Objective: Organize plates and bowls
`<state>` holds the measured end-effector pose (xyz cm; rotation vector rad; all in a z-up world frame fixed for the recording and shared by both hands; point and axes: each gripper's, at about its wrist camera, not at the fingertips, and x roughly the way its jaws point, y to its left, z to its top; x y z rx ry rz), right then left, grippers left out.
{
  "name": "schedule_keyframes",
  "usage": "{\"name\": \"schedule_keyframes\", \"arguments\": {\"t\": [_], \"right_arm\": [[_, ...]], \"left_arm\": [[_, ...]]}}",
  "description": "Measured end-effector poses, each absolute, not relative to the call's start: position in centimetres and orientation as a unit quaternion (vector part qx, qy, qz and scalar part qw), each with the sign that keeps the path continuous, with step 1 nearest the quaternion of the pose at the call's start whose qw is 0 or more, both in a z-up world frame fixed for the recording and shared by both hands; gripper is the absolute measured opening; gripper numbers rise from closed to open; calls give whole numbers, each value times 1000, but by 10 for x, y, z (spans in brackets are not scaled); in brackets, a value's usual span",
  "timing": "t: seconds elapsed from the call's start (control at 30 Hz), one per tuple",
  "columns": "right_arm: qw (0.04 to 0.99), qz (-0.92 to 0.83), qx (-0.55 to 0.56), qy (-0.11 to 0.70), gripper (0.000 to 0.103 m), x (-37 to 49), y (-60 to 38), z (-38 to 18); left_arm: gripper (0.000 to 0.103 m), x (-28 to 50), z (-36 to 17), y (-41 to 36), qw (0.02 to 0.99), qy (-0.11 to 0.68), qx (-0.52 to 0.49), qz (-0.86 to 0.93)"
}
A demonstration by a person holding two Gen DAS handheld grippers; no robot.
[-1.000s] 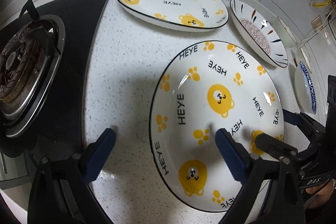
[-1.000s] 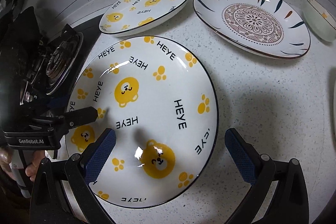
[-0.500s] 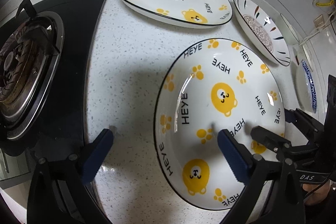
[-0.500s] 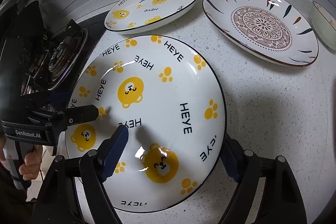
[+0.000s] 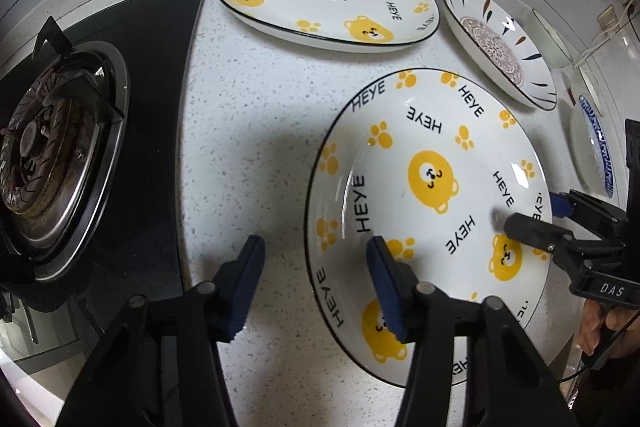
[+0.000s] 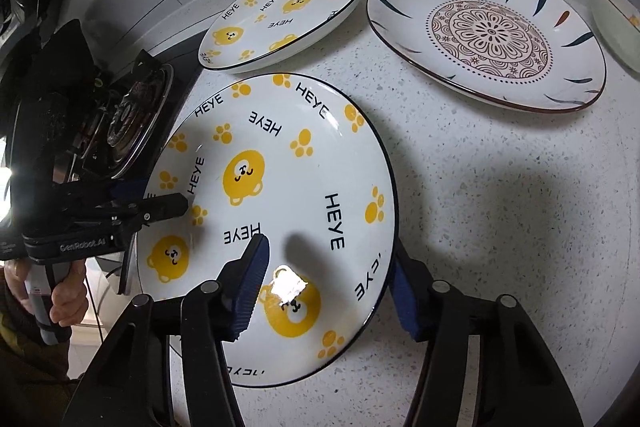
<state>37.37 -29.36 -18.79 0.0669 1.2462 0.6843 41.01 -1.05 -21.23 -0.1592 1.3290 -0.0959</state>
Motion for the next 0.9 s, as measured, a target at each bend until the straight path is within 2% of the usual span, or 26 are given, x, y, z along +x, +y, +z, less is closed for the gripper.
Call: {"name": "schedule_keyframes", "arguments": {"t": [0.17,0.23,0.27,0.33,0.4,0.47,0.5,0.53,0.57,0.9], "right_arm": [[737,332,75,583,54,383,-307,-191],[729,338,91,588,54,386,-311,-193],[724,341,98,591,54,387,-313,-193],[717,345,110,596,53,390,-317,-195],[711,348,104,602,49,390,-318,-195],[708,348,96,607,34,389,-316,-196],[710,343,92,608,30,389,-316,-197],[712,337,88,610,19,390,-319,-198],[712,332,92,612,12,392,-322,-200],[706,342,98,612,11,393,-323,-204]], "left_arm": [[45,418,-213,-4,768,627,-116,-55],[34,420,-214,0,757,636,-135,-62],[23,421,-215,0,749,643,-144,-70],[21,422,-217,1,739,650,-158,-76],[18,422,-217,4,737,651,-166,-77],[17,421,-218,8,733,652,-180,-80],[16,421,-218,9,731,652,-183,-81],[16,421,-219,10,731,652,-184,-82],[16,420,-218,13,731,652,-186,-84],[11,422,-223,26,717,649,-235,-94]]}}
